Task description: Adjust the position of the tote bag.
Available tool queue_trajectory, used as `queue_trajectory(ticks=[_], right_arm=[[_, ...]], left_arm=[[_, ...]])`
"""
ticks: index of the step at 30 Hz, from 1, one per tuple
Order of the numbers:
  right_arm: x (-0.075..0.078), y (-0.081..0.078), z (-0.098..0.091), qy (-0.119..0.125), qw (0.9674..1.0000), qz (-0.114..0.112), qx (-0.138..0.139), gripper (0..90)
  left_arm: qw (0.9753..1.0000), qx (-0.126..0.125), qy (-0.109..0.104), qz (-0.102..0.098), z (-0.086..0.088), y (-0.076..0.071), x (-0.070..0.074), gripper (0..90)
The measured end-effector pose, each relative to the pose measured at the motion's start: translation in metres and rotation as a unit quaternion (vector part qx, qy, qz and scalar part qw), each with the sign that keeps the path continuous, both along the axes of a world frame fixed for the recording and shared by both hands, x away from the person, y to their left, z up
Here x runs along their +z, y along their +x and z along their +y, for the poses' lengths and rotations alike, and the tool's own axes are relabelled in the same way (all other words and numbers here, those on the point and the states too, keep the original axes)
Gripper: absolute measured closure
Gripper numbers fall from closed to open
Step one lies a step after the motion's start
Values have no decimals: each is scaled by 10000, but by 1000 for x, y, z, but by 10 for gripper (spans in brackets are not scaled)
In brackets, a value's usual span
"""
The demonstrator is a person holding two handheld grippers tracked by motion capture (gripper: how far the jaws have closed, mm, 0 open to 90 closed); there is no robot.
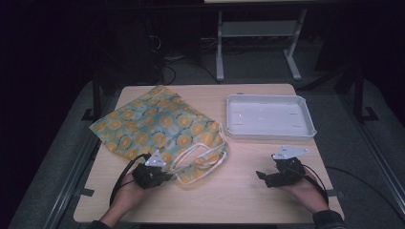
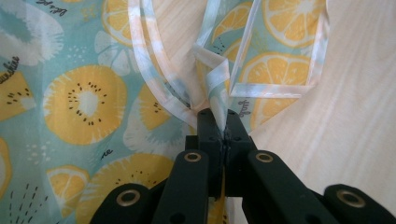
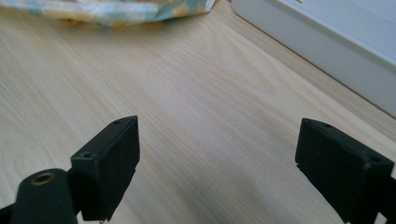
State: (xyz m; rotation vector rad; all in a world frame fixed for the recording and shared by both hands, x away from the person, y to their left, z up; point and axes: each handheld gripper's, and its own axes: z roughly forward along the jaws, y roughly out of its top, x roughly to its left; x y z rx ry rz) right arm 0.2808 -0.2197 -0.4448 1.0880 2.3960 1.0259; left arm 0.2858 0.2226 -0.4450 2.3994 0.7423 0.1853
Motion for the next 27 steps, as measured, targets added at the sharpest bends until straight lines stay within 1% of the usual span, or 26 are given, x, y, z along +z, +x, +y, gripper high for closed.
queue_trajectory(ticks=[1,2,3,5,6,8,9,10,11,13,14,15,20,21,23,25,27], right_arm=[[1,0,0,-6,10000,-12,24,134],[1,0,2,10,10000,18,17,134],[1,0,2,10,10000,18,17,134],[3,0,4,17,10000,51,29,136],[3,1,5,8,10000,2,66,138],[5,0,10,-13,9999,11,142,145],[5,0,10,-13,9999,11,142,145],[6,0,12,-18,9999,54,145,147],[8,0,16,-30,9998,53,201,164],[9,1,18,-7,9997,63,217,171],[11,1,20,-1,9997,82,219,179],[12,3,23,13,9996,61,270,193],[16,12,38,75,9995,92,289,230],[17,15,43,121,9994,86,301,242],[17,19,50,165,9993,116,312,263],[17,24,57,216,9991,197,309,272],[18,31,65,236,9990,195,326,292]], left_arm=[[10000,-21,-7,11,3,-1,1,885],[10000,-16,-20,77,8,-4,1,886],[10000,-16,-20,77,8,-4,1,886],[9998,56,-96,180,12,-8,1,886],[9997,58,-88,205,15,-10,2,886],[9995,88,-100,295,22,-16,3,886],[9995,88,-100,295,22,-16,3,886],[9994,105,-101,320,25,-17,3,886],[9993,100,-89,342,27,-18,3,885],[9993,90,-86,362,31,-19,3,885],[9991,138,-130,387,33,-20,3,885],[9992,111,-91,380,35,-21,3,885],[9988,161,-86,444,47,-26,3,885],[9987,193,-111,464,49,-27,3,884],[9984,224,-105,500,54,-29,2,884],[9982,242,-111,530,59,-30,3,884],[9981,260,-88,558,62,-30,3,884]])
